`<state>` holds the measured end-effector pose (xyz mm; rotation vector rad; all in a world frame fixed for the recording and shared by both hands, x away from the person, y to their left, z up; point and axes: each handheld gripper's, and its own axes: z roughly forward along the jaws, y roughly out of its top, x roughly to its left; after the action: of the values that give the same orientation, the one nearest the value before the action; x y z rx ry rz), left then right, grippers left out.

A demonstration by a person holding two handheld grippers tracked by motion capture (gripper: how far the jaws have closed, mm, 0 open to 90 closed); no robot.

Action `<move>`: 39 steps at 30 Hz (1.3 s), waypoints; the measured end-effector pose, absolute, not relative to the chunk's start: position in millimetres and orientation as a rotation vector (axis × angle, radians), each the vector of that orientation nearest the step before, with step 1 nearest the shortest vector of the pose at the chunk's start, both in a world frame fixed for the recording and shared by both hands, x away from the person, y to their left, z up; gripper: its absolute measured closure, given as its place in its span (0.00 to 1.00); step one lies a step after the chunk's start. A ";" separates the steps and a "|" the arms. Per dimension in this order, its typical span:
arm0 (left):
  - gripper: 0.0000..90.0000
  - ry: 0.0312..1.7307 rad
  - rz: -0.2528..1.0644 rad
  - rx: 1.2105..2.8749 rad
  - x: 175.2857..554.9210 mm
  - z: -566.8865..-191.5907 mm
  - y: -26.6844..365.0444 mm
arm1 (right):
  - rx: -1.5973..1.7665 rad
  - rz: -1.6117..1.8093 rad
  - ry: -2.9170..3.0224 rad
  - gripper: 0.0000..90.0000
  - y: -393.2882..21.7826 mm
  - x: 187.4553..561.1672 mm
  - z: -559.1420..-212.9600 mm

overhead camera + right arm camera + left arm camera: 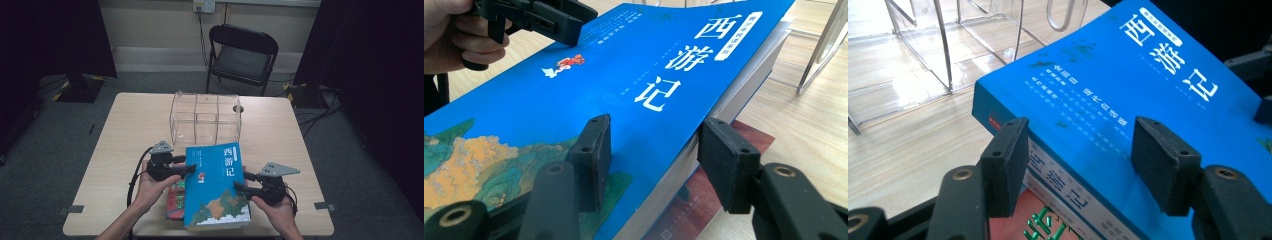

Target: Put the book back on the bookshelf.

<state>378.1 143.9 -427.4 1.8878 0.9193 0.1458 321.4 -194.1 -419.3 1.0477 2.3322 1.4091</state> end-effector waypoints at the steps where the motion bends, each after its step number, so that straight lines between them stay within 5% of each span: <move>1: 0.44 0.911 0.143 1.888 378.6 -428.1 144.3 | 1.063 1.413 2.327 0.54 -194.2 320.7 -419.6; 19: 0.46 0.929 0.119 1.869 377.1 -428.6 145.3 | 1.197 1.462 2.204 0.64 -192.8 362.8 -422.2; 31: 0.50 0.921 0.133 1.865 384.0 -428.7 143.0 | 1.263 1.477 2.203 0.63 -196.6 347.5 -423.5; 34: 0.50 0.916 0.102 1.869 382.7 -428.4 145.2 | 1.305 1.490 2.158 0.53 -195.7 351.1 -427.2; 39: 0.49 0.900 0.074 1.861 376.4 -430.1 148.2 | 1.400 1.551 2.138 0.53 -191.9 355.6 -432.1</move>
<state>376.4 148.2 -430.1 1.8611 0.9003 0.0738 355.6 -191.9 -432.1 1.4000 2.1379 1.5512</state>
